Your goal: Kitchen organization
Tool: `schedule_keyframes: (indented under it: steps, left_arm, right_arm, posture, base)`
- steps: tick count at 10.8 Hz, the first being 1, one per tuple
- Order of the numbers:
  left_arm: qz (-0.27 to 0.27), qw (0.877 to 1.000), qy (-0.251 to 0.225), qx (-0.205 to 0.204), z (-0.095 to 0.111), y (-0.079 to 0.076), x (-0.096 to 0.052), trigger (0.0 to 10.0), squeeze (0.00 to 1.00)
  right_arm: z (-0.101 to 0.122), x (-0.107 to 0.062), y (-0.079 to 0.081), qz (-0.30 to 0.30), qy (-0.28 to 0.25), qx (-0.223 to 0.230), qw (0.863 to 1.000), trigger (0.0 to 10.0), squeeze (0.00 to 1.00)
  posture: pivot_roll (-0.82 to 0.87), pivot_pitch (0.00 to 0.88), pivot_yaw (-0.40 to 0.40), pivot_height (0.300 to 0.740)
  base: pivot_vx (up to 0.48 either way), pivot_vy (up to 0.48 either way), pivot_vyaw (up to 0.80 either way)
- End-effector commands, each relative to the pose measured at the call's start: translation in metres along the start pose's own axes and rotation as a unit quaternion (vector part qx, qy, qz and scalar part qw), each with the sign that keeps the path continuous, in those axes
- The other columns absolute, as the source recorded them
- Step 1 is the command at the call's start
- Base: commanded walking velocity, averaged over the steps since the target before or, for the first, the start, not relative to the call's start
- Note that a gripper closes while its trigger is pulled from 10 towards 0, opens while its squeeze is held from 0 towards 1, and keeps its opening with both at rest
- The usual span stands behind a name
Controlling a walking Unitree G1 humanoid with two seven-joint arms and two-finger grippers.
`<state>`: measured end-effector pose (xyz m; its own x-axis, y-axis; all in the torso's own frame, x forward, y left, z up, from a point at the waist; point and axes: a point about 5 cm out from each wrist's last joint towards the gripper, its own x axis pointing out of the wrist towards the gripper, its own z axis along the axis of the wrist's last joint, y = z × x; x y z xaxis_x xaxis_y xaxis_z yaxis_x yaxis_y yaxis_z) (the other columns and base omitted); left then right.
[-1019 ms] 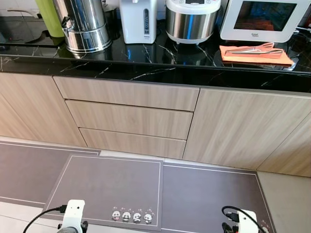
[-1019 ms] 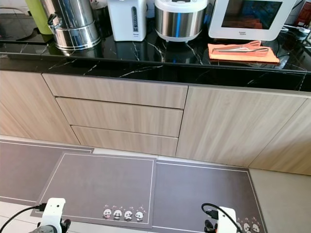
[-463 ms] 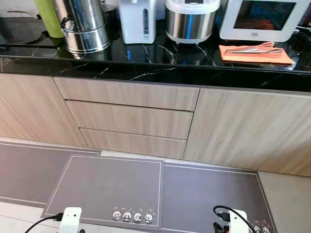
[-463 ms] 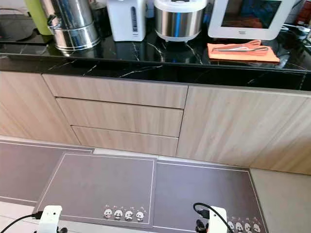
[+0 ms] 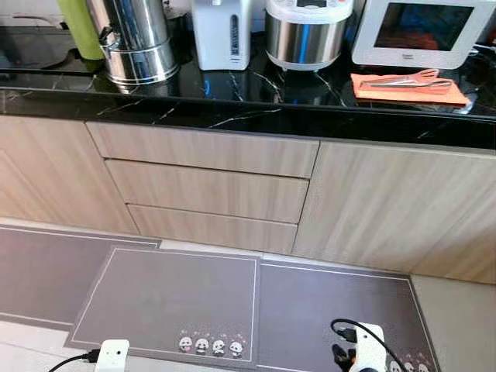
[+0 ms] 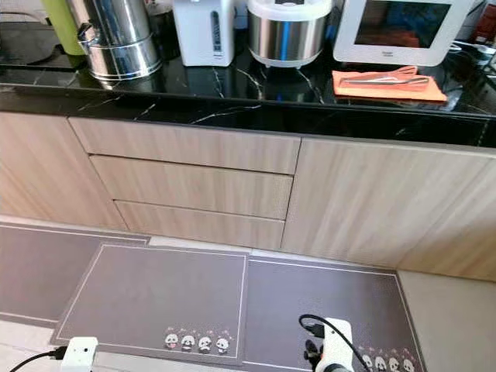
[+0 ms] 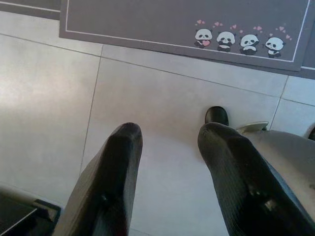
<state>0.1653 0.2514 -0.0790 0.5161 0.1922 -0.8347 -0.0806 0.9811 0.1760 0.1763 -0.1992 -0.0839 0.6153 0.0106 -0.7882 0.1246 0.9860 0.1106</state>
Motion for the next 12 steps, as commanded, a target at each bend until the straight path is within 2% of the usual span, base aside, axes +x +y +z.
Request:
schedule_keyframes:
  steps: [1, 3, 6, 9, 12]
  left_arm:
    - [-0.001, 1.000, -0.003, -0.012, 0.001, -0.002, 0.000, 10.0, 0.00]
    - [-0.006, 1.000, -0.014, -0.006, 0.011, -0.005, 0.002, 10.0, 0.00]
    - [-0.008, 1.000, -0.014, 0.000, 0.013, -0.006, 0.002, 10.0, 0.00]
    - [-0.016, 0.999, -0.023, -0.019, 0.018, -0.011, 0.003, 10.0, 0.00]
    - [-0.017, 1.000, -0.021, -0.007, 0.017, -0.011, 0.003, 10.0, 0.00]
  right_arm:
    - [-0.004, -0.002, -0.006, -0.003, 0.007, -0.004, 1.000, 10.0, 0.00]
    - [-0.007, -0.004, -0.010, -0.007, 0.008, 0.003, 1.000, 10.0, 0.00]
    - [-0.009, -0.004, -0.010, -0.009, 0.015, 0.004, 1.000, 10.0, 0.00]
    - [-0.013, -0.004, -0.009, -0.014, 0.023, 0.009, 1.000, 10.0, 0.00]
    - [-0.013, -0.004, -0.008, -0.012, 0.029, 0.001, 1.000, 10.0, 0.00]
  posture:
    - [-0.04, 0.000, -0.012, 0.740]
    - [-0.06, 0.000, -0.001, 0.740]
    - [-0.06, 0.000, 0.005, 0.740]
    - [-0.07, 0.000, 0.016, 0.740]
    - [-0.07, 0.000, 0.015, 0.740]
  base:
    - [0.000, 0.000, 0.00]
    - [0.000, 0.000, 0.00]
    - [0.000, 0.000, 0.00]
    - [0.000, 0.000, 0.00]
    - [0.000, 0.000, 0.00]
